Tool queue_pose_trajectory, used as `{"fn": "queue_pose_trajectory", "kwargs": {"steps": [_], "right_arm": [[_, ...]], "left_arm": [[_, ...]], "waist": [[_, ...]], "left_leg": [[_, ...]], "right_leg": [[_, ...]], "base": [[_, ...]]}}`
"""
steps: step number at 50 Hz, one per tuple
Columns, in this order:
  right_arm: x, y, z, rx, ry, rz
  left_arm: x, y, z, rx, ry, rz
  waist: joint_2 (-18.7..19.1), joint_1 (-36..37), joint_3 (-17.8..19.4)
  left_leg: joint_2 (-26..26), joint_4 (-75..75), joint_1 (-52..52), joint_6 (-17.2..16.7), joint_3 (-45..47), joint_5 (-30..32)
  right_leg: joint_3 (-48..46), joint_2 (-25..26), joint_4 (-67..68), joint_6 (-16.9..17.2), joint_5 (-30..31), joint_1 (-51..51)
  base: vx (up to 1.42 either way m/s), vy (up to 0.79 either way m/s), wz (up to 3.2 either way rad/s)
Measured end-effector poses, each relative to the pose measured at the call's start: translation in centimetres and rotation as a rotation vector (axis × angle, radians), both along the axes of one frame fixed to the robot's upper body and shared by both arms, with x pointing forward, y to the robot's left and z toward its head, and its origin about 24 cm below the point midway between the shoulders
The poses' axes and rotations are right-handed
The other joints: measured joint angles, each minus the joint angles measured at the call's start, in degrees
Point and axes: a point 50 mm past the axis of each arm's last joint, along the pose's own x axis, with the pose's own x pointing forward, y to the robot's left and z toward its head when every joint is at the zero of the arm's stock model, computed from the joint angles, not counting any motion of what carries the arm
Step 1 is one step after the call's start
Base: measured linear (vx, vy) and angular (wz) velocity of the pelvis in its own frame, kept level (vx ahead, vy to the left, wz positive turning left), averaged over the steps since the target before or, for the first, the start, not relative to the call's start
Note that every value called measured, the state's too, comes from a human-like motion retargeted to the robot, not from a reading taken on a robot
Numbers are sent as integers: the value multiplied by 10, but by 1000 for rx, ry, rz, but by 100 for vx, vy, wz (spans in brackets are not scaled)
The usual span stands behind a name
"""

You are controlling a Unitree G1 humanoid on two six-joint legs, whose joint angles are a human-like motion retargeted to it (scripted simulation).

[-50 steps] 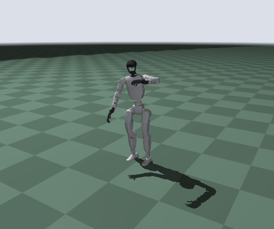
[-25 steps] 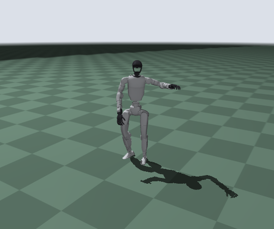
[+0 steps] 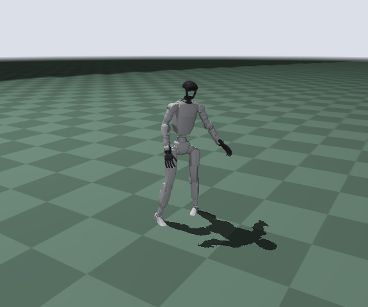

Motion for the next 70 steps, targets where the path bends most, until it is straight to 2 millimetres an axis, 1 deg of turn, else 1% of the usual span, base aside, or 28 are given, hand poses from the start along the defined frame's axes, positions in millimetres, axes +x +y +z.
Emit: {"fn": "queue_pose_trajectory", "kwargs": {"steps": [2,5,10,13,15,18,20,21,23,25,28,30,31,35,37,40,42,43,45,47,50,53,56,58,63,66,68,70], "right_arm": [[-4,-9,1,-15,-10,-51],[-10,-18,0,-12,5,-83],[-21,-24,-3,21,29,-121],[-26,-25,-4,26,46,-122],[-28,-26,-5,21,61,-116],[-27,-29,-5,8,80,-103],[-23,-29,-4,15,76,-91],[-22,-32,-2,12,78,-96],[-18,-34,0,26,71,-96],[-16,-36,1,42,70,-105],[-17,-42,3,67,67,-124],[-20,-44,3,79,73,-141],[-22,-46,2,79,78,-158],[-33,-44,-2,96,84,-193],[-37,-47,-2,92,86,-225],[-44,-45,-4,87,86,-231],[-51,-38,-8,95,103,-206],[-53,-38,-9,92,110,-202],[-58,-38,-10,85,127,-194],[-63,-41,-11,75,141,-196],[-69,-48,-11,63,161,-215],[-74,-54,-11,56,178,-249],[-75,-58,-10,53,180,-274],[-73,-60,-9,56,163,-275],[-62,-70,0,39,106,-291],[-56,-76,6,24,73,-286],[-53,-77,8,32,62,-269],[-51,-73,9,164,56,-279]], "left_arm": [[-6,-18,-15,-45,-11,20],[-21,-39,-34,-98,54,-45],[-44,-59,-53,-166,120,-107],[-56,-68,-61,-206,136,-106],[-64,-76,-66,-244,145,-105],[-75,-93,-75,-328,162,-124],[-78,-104,-79,-381,171,-162],[-79,-111,-82,-415,178,-176],[-80,-121,-85,-463,192,-221],[-81,-130,-87,-501,209,-268],[-76,-139,-88,-534,206,-316],[-72,-141,-87,-540,209,-340],[-68,-141,-86,-539,206,-341],[-52,-134,-81,-475,196,-382],[-38,-131,-76,-438,179,-387],[-21,-126,-69,-358,166,-429],[-11,-120,-63,-306,172,-475],[-6,-119,-60,-287,165,-490],[4,-120,-56,-268,146,-518],[13,-121,-51,-255,110,-536],[25,-129,-44,-271,35,-555],[30,-134,-41,-304,-23,-565],[26,-134,-41,-312,-30,-555],[22,-134,-44,-309,-21,-560],[9,-141,-54,-336,43,-562],[3,-149,-59,-347,75,-596],[0,-154,-60,-349,88,-640],[-2,-163,-62,-388,90,-686]], "waist": [[-2,-4,8],[-3,-8,16],[-5,-1,14],[-2,5,12],[1,5,11],[7,-6,8],[12,-9,1],[13,-18,0],[20,-20,-6],[21,-25,-12],[34,-27,-15],[37,-29,-23],[39,-35,-23],[34,-44,-30],[35,-63,-17],[35,-81,-16],[27,-83,-24],[29,-89,-25],[34,-101,-25],[39,-107,-26],[49,-117,-21],[54,-122,-34],[59,-118,-37],[63,-116,-40],[73,-133,-37],[82,-143,-36],[84,-143,-39],[90,-149,-46]], "left_leg": [[-1,-3,3,-2,-26,0],[1,-10,7,-3,-58,1],[8,-13,4,3,-100,1],[9,16,-11,9,-93,-1],[6,60,-34,14,-43,-7],[11,151,-91,31,116,-30],[30,206,-126,44,238,-61],[25,220,-134,48,277,-72],[26,241,-146,49,342,-96],[2,233,-146,48,368,-106],[-21,184,-127,39,372,-99],[-33,137,-115,39,364,-76],[-35,120,-109,37,351,-62],[-25,79,-100,33,328,-26],[-20,70,-90,27,308,-18],[-11,51,-82,16,296,-8],[-4,41,-82,16,297,-6],[-1,37,-81,14,293,-4],[1,29,-77,14,285,2],[3,29,-76,9,285,0],[-3,30,-67,10,282,-1],[-13,29,-74,8,285,5],[-16,39,-75,14,298,-1],[-15,58,-82,20,312,-15],[-21,112,-105,32,342,-47],[-17,114,-108,30,361,-37],[-13,108,-107,28,376,-26],[-10,99,-108,27,378,-21]], "right_leg": [[34,-10,-32,13,2,11],[49,-26,-62,23,4,27],[10,-42,-85,32,-5,49],[-10,-36,-91,37,-14,60],[-23,-29,-91,39,-16,65],[-48,-20,-91,42,-11,69],[-65,-8,-63,51,-12,48],[-71,-10,-81,49,-7,57],[-80,3,-74,50,-5,48],[-87,4,-72,51,-8,43],[-98,20,-80,51,-3,49],[-105,27,-79,51,-4,45],[-110,32,-97,43,-2,56],[-129,46,-52,38,-16,32],[-133,53,-64,21,-16,50],[-113,62,-4,10,-35,21],[-89,71,58,15,-61,-17],[-79,75,74,11,-74,-26],[-67,75,91,-2,-100,-35],[-63,72,82,-2,-107,-34],[-60,61,31,-3,-78,-9],[-41,51,-48,6,-20,14],[-27,48,-88,16,2,32],[-23,49,-81,27,3,27],[-13,43,-111,20,11,43],[-16,47,-106,21,8,44],[-21,52,-82,32,1,33],[-29,54,-78,35,-2,28]], "base": [[16,-25,123],[16,-30,103],[13,-38,69],[8,-42,50],[5,-40,54],[2,-36,62],[0,-31,47],[0,-25,57],[0,-23,30],[0,-17,18],[0,-12,22],[0,-8,36],[0,-9,48],[-2,-10,35],[-4,-6,71],[-4,-4,40],[-1,-12,8],[0,-8,22],[0,-4,28],[3,-9,10],[4,-6,10],[5,-10,-7],[6,-14,-41],[5,-13,-43],[4,-9,-11],[5,-6,2],[6,-8,-6],[5,-2,23]]}}
